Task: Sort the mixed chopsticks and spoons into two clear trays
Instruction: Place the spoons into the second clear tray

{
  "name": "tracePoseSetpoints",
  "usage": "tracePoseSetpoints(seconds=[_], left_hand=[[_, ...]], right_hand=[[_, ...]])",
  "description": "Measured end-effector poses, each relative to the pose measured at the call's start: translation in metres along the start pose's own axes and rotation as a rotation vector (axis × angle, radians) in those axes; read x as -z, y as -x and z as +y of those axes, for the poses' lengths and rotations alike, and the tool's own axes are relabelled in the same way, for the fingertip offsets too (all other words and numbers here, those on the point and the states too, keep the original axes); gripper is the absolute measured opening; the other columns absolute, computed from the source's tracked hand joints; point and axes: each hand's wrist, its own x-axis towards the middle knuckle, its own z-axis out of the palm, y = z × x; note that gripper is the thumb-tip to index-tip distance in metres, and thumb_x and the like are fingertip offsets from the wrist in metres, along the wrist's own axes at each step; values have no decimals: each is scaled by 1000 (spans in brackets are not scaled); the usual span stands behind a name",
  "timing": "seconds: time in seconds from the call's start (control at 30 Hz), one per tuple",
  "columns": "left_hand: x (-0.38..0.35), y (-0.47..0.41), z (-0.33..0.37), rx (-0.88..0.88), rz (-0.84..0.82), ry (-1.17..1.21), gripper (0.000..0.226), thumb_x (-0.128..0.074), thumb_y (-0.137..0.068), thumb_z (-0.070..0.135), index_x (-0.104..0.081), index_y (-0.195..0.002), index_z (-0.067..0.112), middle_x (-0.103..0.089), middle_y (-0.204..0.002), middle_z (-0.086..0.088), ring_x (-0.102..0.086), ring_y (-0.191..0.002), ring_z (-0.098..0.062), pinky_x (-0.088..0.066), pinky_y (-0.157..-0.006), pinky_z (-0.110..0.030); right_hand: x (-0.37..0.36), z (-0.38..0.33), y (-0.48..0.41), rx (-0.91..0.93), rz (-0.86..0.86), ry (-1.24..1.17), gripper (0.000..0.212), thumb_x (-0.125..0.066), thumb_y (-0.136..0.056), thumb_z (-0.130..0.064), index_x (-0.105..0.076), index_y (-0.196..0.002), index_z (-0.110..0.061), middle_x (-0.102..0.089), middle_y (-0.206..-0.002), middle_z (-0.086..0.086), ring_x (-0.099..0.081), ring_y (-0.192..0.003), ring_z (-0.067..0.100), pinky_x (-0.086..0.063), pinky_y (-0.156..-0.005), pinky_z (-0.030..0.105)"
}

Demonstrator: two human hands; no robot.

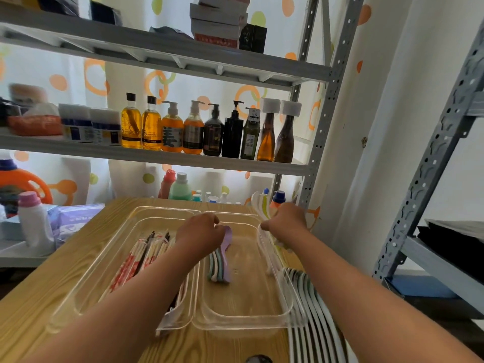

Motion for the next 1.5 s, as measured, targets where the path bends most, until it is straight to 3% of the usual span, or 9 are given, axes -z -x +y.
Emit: tracePoseSetpoints(seconds=[0.07, 0.2, 0.47, 0.7, 0.83, 0.97, 1.17, 1.3, 1.5], left_hand=[[2, 4, -4, 11, 6, 13, 42, -51, -94, 37, -53, -131, 18, -56, -133, -5, -53, -119, -22, -43, -96, -35], [0, 13, -11, 4, 14, 64, 43, -51, -95, 30, -48, -136, 17, -52, -138, -6, -48, -125, -23, -40, -100, -33], [-6, 17, -28, -9, -18, 138, 39, -46, -95, 23, -51, -134, 18, -53, -137, -5, -48, -125, -21, -36, -101, -30], [-7, 14, -31, 4, -15, 173, 40, -45, -96, 23, -50, -135, 18, -52, -138, -5, -47, -126, -21, -37, -101, -31], [-8, 13, -32, 7, -11, 175, 41, -44, -96, 23, -48, -137, 18, -51, -139, -6, -46, -127, -21, -37, -102, -32], [-8, 13, -32, 4, -21, 169, 42, -45, -96, 24, -47, -138, 19, -49, -141, -5, -45, -128, -21, -37, -102, -32], [-8, 14, -34, -7, -21, 157, 43, -48, -96, 27, -47, -138, 19, -50, -141, -4, -46, -128, -20, -37, -102, -31], [-9, 14, -35, -9, -25, 161, 44, -47, -96, 28, -46, -139, 19, -48, -142, -4, -45, -130, -20, -37, -103, -32], [-10, 13, -36, -4, -24, 173, 44, -47, -96, 28, -46, -139, 19, -48, -143, -4, -44, -130, -21, -37, -104, -33]], right_hand=[[-7, -11, 10, 30, -43, 8, 37, -73, -79, -24, -52, -104, -6, -54, -87, 6, -57, -71, 16, -43, -53, 19], [-34, -21, 23, 34, -117, 108, 35, -70, -82, -24, -56, -110, -7, -62, -107, 10, -63, -95, 23, -51, -77, 26], [-75, -19, 17, -41, -151, 257, 30, -55, -93, -17, -54, -122, -10, -59, -122, 10, -58, -111, 24, -47, -86, 28], [-90, -20, 19, -36, -244, 148, 41, -62, -87, -29, -53, -122, -9, -59, -121, 10, -58, -109, 23, -46, -88, 27], [-90, -12, 21, -13, -305, 47, 35, -61, -84, -34, -59, -110, -11, -63, -107, 9, -60, -96, 20, -47, -80, 27], [-87, -6, 23, 20, -282, -51, 10, -56, -87, -24, -61, -86, -15, -60, -83, 4, -58, -79, 16, -49, -73, 28], [-83, -1, 26, 43, -314, -135, 16, -56, -87, -20, -67, -93, -10, -66, -88, 8, -58, -78, 14, -48, -68, 23], [-86, 2, 23, 41, -313, -160, 16, -52, -86, -13, -65, -76, -15, -61, -74, 2, -54, -68, 10, -42, -60, 19], [-90, 5, 16, 41, -249, -163, 17, -55, -90, -14, -71, -96, -13, -69, -97, 5, -60, -89, 14, -47, -80, 24]])
